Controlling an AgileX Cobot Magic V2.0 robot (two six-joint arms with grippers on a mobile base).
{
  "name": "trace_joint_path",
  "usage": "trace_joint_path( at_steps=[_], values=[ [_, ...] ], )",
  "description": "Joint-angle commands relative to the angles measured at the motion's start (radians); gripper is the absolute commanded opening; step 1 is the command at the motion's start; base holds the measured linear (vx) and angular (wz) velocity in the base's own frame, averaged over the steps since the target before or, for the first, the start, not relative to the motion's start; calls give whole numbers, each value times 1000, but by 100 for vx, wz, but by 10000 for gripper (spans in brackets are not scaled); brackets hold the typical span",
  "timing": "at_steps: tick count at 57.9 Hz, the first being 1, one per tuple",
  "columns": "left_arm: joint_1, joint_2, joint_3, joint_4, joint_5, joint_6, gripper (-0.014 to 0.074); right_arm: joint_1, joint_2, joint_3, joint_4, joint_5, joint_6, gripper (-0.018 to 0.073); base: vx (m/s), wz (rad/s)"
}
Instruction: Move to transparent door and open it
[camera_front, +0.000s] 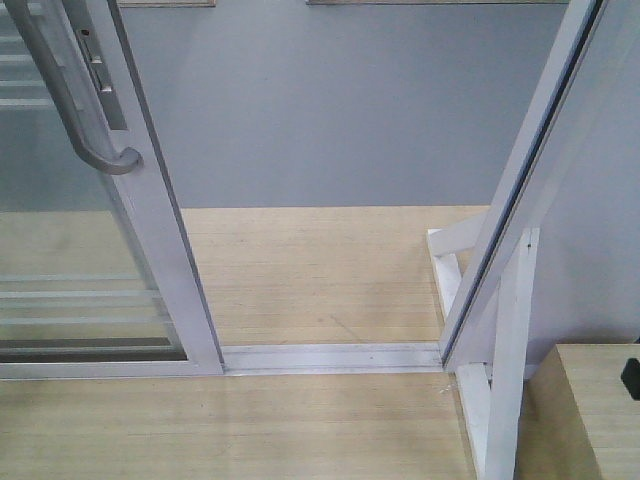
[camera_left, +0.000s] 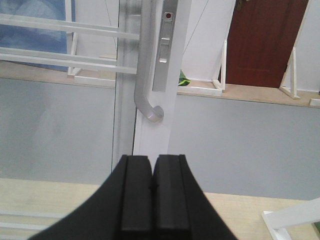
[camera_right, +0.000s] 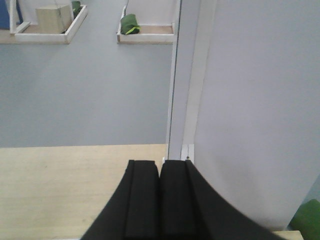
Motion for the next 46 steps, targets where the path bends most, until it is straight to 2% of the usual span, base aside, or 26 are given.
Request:
trace_joint_path(
  at_steps=[1,10,20,29,46],
  values=[
    [-3,-3,23,-9,-77,-9,-6,-29,-86,50,19,-95,-40,-11,0,0],
    [-3,-3,23,-9,-77,-9,-6,-41,-233,172,132,-129,-130,-8,0,0],
    [-3,-3,23,-9,-77,-9,-6,-43,-305,198,90,-104,-136,-8,0,0],
    [-3,-2,23,-9,-77,-9,-6,-40,-307,198,125,-113,-129,-8,0,0],
    [-3,-2,23,-9,-77,-9,-6,-40,-306,198,125,-116,-130,-8,0,0]
  ],
)
